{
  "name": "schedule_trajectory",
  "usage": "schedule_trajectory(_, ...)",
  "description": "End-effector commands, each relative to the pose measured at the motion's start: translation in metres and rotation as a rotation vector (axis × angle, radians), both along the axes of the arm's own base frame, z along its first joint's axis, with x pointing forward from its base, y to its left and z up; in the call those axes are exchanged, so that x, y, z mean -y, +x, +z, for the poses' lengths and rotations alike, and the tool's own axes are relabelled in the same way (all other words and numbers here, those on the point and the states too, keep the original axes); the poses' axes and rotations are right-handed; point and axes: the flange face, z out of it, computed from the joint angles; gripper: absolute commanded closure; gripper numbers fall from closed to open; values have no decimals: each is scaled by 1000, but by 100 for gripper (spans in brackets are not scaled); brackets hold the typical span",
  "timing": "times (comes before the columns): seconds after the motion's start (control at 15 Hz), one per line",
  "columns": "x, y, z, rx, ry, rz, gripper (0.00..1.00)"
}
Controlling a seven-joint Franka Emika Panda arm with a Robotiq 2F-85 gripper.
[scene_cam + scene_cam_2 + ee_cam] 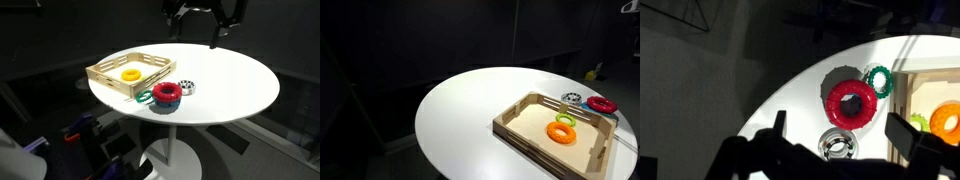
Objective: Put the orange ring on the table
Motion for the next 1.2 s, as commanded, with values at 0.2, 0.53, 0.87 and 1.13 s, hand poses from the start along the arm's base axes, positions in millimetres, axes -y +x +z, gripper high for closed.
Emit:
schedule_trajectory(0.2, -2, 2, 1, -2, 2, -6, 0)
schedule_trajectory(0.53, -31, 17, 2, -1, -24, 26, 0)
schedule_trajectory(0.87, -78, 33, 7, 7, -52, 88, 0)
schedule_trajectory(1.13, -117, 44, 5, 24, -54, 124, 0)
